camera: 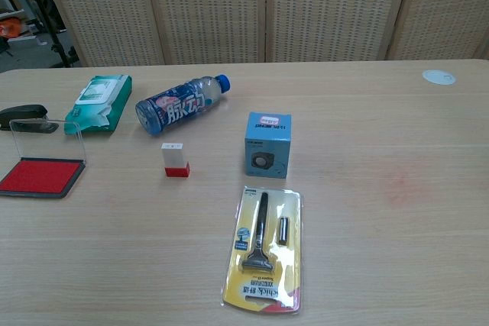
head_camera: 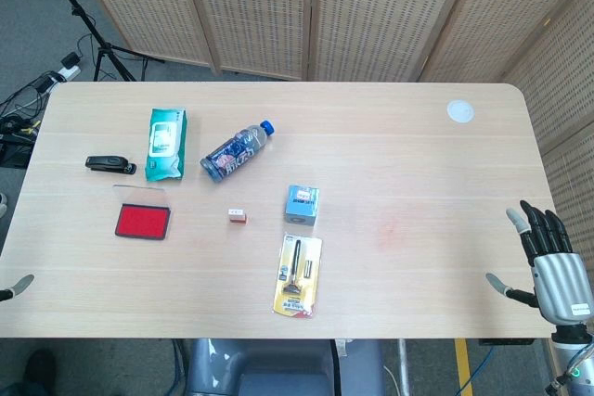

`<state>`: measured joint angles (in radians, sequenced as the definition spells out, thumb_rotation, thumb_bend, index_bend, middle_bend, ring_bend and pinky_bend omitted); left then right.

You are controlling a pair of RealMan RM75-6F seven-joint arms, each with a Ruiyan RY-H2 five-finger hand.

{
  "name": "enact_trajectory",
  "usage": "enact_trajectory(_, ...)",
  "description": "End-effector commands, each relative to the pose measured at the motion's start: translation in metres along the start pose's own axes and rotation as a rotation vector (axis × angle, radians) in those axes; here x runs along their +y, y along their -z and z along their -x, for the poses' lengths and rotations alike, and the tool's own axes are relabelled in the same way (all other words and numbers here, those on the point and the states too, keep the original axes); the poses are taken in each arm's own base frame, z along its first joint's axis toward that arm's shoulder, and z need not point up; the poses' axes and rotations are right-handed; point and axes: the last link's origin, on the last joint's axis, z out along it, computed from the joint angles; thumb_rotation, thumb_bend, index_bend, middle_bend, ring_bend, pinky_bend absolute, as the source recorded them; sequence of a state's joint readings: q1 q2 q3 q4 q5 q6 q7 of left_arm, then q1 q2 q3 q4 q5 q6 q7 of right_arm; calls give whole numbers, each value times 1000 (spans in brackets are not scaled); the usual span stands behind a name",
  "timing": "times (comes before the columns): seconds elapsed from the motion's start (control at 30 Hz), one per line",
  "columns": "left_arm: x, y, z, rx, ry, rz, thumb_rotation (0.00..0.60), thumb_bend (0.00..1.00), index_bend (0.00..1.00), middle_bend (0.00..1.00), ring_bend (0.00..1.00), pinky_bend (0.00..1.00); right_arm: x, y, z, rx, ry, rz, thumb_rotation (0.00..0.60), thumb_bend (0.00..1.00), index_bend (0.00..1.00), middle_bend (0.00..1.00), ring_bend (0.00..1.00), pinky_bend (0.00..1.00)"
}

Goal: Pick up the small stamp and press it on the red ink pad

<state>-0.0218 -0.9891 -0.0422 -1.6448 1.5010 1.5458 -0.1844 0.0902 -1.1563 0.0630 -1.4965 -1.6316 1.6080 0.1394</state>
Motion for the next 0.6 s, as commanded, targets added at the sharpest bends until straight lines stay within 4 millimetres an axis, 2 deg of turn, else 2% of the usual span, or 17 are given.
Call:
enact_trajectory(0.03, 0, 0, 0, -1, 3, 1, 600, 12, 0, 0, 0, 0, 0, 0, 0, -2, -2, 0, 600, 0, 0, 0, 0, 0)
enact_trajectory(0.47, 3, -7, 9, -42, -6, 26, 600, 15, 0, 9, 0, 0, 0, 0, -1, -8, -29, -1, 600, 0, 0, 0, 0, 0)
enact_trajectory(0.5, 5, -9, 10, -42, -6, 33, 600, 15, 0, 52, 19, 4, -1, 0, -1, -8, -31, -1, 600, 0, 0, 0, 0, 0)
enact_trajectory(0.53, 7, -10, 10, -39, -5, 39, 600, 15, 0, 173, 100, 52, -1, 0, -1, -8, -32, -1, 600, 0, 0, 0, 0, 0)
enact_trajectory(0.57, 9, -13, 11, -33, -3, 46, 600, 15, 0, 345, 242, 154, 0, 0, -2, -7, -34, 0, 600, 0, 0, 0, 0, 0)
enact_trajectory(0.6, 12, -16, 12, -23, 1, 56, 600, 15, 0, 473, 363, 249, 0, 0, -2, -7, -36, 1, 600, 0, 0, 0, 0, 0)
